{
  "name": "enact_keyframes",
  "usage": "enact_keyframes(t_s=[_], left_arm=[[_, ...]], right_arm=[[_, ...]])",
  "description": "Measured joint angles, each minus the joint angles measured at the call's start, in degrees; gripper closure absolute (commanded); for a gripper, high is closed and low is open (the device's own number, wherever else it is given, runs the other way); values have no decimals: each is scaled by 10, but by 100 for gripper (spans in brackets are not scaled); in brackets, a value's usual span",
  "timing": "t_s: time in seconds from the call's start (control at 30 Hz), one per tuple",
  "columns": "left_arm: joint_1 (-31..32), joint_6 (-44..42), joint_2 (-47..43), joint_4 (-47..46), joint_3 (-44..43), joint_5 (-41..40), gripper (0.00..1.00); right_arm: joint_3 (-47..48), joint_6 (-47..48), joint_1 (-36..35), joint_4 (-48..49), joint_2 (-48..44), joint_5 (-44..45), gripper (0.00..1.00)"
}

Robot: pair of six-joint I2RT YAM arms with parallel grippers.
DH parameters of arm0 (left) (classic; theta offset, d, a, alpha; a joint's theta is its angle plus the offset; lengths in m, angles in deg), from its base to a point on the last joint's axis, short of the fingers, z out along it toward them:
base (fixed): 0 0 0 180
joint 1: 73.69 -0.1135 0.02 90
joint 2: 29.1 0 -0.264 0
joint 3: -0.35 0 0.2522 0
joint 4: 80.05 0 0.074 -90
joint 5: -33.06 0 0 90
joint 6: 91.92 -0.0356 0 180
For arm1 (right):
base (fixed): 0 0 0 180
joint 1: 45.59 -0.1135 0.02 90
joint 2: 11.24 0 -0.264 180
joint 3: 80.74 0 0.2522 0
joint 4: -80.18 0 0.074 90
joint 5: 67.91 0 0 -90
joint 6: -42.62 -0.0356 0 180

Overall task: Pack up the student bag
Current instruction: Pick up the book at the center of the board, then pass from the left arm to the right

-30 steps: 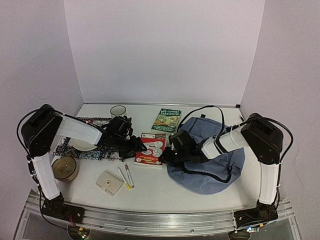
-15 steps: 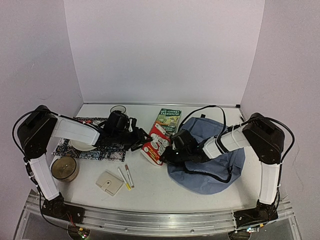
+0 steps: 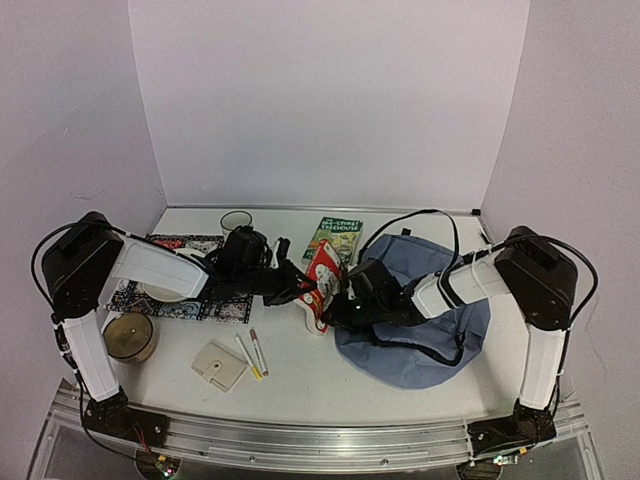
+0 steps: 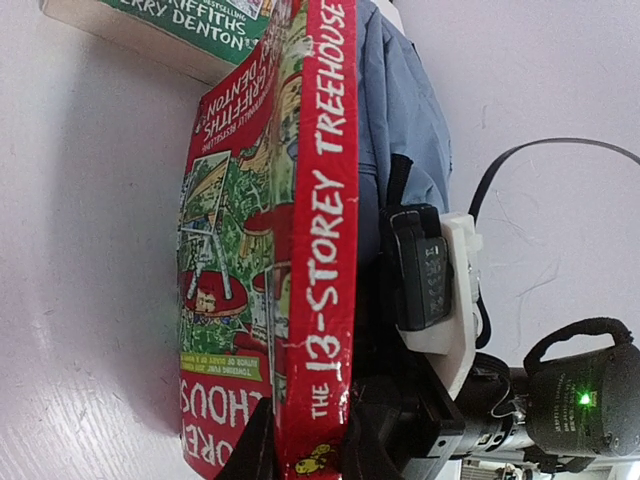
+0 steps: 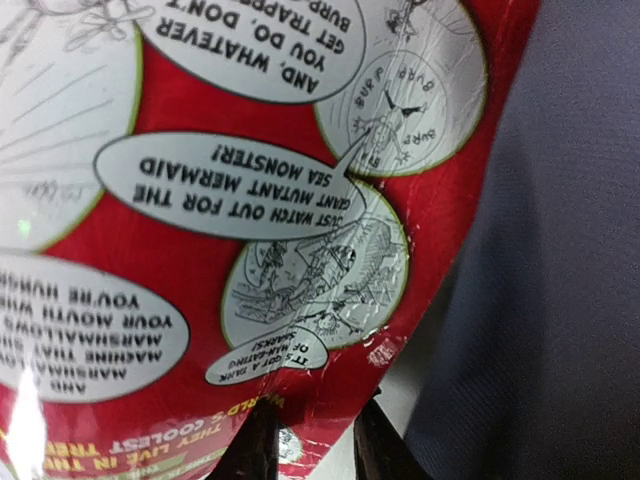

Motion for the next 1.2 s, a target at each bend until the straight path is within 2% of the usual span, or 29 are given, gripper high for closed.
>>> enact_keyframes(t_s=[0.07,0.27,0.4,0.53,0.7,0.97,1.2], left_arm=[[0,-4,0,-2,0,-3,100],[3,-26,-6,17,1,-19,100],[17,-72,-17,95,-12,-73,100],[56,-145,-28,185,-63,-154,100],[103,-222,-64,254,-104,-245,100],[158,-321,-106,296,-149,-362,100],[204,-384,-105,321,-173,-448,100]], right_arm=[[-6,6,0,-10,-11,6,63],[-13,34,-7,-74,-83,33,42],[-13,50,-11,-109,-172,63,26],[-11,55,-11,-134,-254,87,17],[16,50,-8,-161,-285,101,11],[53,7,12,-197,-286,112,3],[94,-36,21,-202,-286,113,2]])
